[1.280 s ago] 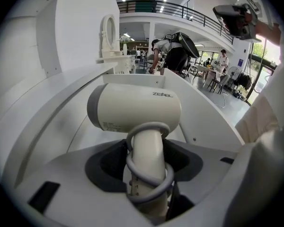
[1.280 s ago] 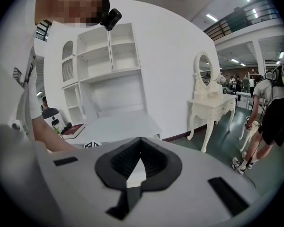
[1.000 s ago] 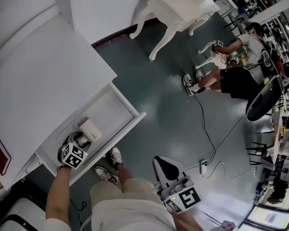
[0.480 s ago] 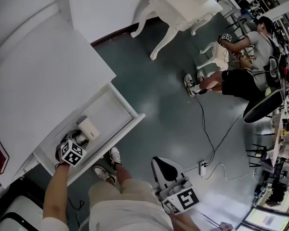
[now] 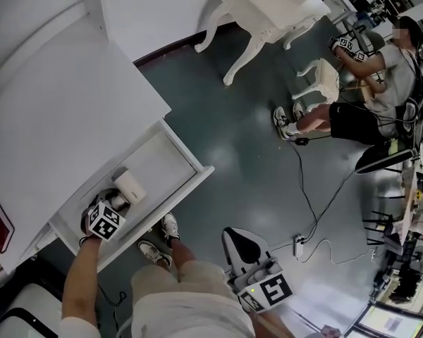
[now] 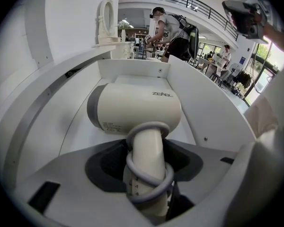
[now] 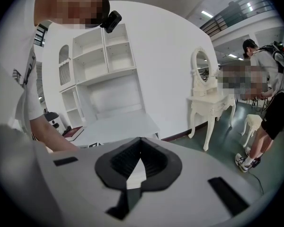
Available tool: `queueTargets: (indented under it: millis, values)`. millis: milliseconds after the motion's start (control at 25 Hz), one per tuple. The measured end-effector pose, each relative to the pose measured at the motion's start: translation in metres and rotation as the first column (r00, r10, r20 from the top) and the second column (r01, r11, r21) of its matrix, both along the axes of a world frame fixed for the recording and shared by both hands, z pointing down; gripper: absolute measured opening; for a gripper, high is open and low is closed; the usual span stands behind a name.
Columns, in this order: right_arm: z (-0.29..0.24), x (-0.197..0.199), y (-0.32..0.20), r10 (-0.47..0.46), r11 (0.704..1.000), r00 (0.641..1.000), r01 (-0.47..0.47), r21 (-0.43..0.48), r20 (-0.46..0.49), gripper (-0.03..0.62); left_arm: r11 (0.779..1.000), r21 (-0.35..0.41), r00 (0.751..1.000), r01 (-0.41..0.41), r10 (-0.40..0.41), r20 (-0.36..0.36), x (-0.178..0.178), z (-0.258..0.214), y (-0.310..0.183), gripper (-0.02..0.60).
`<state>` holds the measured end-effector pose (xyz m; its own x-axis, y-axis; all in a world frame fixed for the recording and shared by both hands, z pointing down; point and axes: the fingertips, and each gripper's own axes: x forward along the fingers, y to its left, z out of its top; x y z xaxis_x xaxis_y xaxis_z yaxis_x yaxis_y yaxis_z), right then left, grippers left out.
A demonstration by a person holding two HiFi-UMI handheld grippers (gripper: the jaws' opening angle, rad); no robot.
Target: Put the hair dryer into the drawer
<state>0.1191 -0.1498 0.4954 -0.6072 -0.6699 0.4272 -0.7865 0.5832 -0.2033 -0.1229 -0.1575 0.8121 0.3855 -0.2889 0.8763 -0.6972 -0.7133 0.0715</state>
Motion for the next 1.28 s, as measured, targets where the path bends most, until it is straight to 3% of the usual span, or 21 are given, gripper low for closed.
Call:
queueTargets:
  millis: [480,1280]
  values:
    - [0.0038,0.0039,-0.0058,0.007,1.0,1.0,-0.007,-0.004,0.013,0.008,0.999,-0.045,1.0,0.002,-0.003,-0.017,-0.0001,0.0029,-0.0037,0.232]
    - [0.0029,-0.0035,-0.0036,-0.003,1.0,0.999,0.003,-0.008,0.04,0.008,1.0,-0.017,0.999,-0.009,0.009,0.032,0.0022,0.0037,0.0029,0.235]
